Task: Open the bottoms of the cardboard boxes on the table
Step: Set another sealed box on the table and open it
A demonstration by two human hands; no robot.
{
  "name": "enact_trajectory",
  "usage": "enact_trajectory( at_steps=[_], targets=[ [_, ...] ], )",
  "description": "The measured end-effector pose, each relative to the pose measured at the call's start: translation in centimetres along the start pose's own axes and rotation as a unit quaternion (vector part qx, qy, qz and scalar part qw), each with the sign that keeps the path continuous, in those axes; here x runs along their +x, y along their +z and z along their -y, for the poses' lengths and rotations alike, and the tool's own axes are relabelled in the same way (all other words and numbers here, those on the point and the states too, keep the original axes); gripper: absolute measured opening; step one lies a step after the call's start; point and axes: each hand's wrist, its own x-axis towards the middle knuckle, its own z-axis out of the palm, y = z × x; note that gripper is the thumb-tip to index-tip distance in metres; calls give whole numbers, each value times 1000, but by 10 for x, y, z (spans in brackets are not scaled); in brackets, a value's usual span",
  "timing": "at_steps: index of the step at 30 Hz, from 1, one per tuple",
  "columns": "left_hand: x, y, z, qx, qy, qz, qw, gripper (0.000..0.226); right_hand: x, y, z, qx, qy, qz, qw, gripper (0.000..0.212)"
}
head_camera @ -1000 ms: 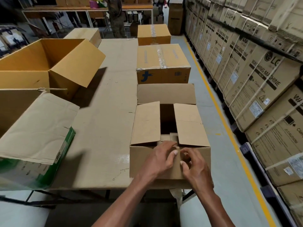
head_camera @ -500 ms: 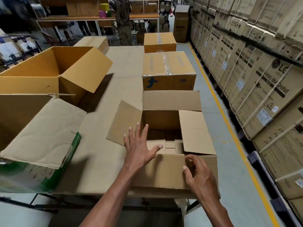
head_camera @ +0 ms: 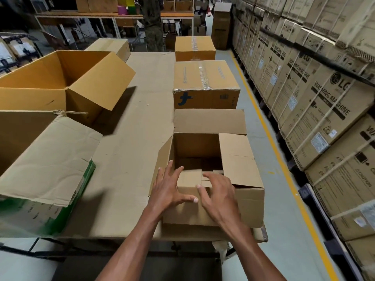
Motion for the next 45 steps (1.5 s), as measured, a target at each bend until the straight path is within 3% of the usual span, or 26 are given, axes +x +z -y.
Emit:
enact_trajectory(
  at_steps=[5,10,14,17,21,25,27,32,36,40,43,45],
  targets=[
    [-1,2,1,0,6,-16,1000,115,21,-2,22,-54,87,89,991,72],
    [-3,3,-2,8,-1,-16,1000,122,28,-28,20,-72,53,42,995,69],
    [-3,0,-1,6,-3,-7,1000,126,43,-61,-4,-117,81,-29,989,74],
    [-2,0,0,9,-2,-6,1000,131,50,-82,-26,-128,127,-39,983,82],
    [-1,0,0,9,6,-11,1000,133,52,-91,-52,-126,175,38,976,104],
    [1,2,2,3,15,-22,1000,133,47,-87,-71,-116,173,180,961,135],
    [2,5,5,-1,21,-27,999,132,46,-83,-76,-130,160,214,955,144],
    [3,9,7,19,28,-44,998,121,43,-71,-83,-156,135,146,967,148],
    [4,3,0,80,8,-3,997,112,41,-68,-92,-156,124,131,971,148],
    [27,-22,-20,142,-2,53,988,118,40,-66,-97,-144,117,118,975,150],
    [56,-41,-43,75,33,57,995,102,40,-65,-99,-146,115,118,975,151],
    [83,-49,-56,51,52,4,997,90,40,-64,-99,-146,113,117,976,150]
  ],
)
